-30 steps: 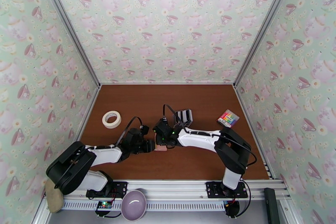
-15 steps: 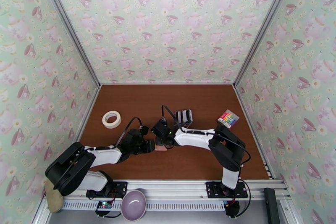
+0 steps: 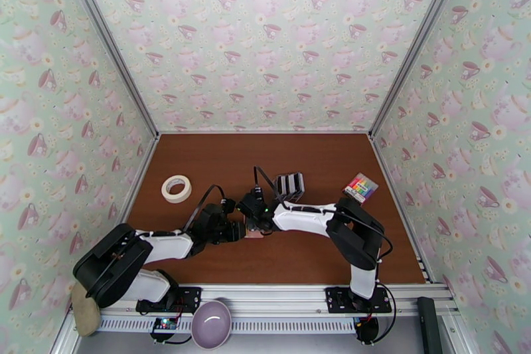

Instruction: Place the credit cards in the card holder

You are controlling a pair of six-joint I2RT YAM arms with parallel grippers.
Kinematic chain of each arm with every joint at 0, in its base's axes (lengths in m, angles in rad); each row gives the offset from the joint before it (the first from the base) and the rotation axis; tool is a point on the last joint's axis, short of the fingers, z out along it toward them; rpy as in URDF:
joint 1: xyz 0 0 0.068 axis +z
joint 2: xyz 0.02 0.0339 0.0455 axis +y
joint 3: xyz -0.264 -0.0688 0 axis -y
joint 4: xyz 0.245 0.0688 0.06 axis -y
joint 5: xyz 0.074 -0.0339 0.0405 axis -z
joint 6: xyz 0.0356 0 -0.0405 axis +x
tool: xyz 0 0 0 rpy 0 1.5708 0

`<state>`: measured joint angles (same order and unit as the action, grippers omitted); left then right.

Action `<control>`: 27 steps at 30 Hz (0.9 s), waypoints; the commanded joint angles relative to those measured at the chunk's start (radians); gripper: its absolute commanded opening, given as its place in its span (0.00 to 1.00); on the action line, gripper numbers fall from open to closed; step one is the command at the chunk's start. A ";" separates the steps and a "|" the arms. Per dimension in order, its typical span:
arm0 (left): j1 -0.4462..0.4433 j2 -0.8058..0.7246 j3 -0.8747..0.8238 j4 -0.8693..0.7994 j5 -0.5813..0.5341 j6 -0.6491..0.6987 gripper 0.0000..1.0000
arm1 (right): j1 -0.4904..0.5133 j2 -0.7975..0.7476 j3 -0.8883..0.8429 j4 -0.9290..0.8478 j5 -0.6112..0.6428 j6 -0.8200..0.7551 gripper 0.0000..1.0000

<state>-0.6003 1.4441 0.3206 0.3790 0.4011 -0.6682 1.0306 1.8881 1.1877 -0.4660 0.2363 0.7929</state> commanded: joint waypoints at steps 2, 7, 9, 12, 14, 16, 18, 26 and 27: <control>-0.024 0.086 -0.017 -0.077 -0.034 -0.019 0.29 | 0.012 0.040 -0.011 -0.041 -0.020 0.013 0.24; -0.028 0.122 0.000 -0.078 -0.046 -0.024 0.29 | 0.011 0.024 -0.017 -0.034 -0.018 0.012 0.20; -0.028 0.133 0.002 -0.078 -0.050 -0.026 0.28 | 0.011 0.020 -0.020 -0.030 -0.020 0.012 0.18; -0.027 0.146 0.005 -0.083 -0.060 -0.029 0.27 | 0.011 0.013 -0.024 -0.025 -0.019 0.011 0.15; -0.027 0.155 0.006 -0.087 -0.066 -0.032 0.26 | 0.011 0.006 -0.028 -0.026 -0.014 0.011 0.13; -0.027 0.162 0.008 -0.094 -0.075 -0.034 0.25 | 0.012 -0.007 -0.031 -0.026 -0.007 0.009 0.13; -0.027 0.168 0.013 -0.105 -0.082 -0.031 0.23 | 0.011 -0.027 -0.034 -0.029 0.003 0.007 0.13; -0.028 0.184 0.037 -0.151 -0.121 -0.027 0.21 | 0.008 -0.132 -0.063 -0.050 0.046 -0.001 0.13; -0.029 0.185 0.041 -0.155 -0.124 -0.027 0.21 | 0.007 -0.143 -0.072 -0.049 0.049 -0.002 0.13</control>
<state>-0.6197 1.5486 0.3882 0.4225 0.3855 -0.7074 1.0283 1.7947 1.1378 -0.5079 0.2924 0.7925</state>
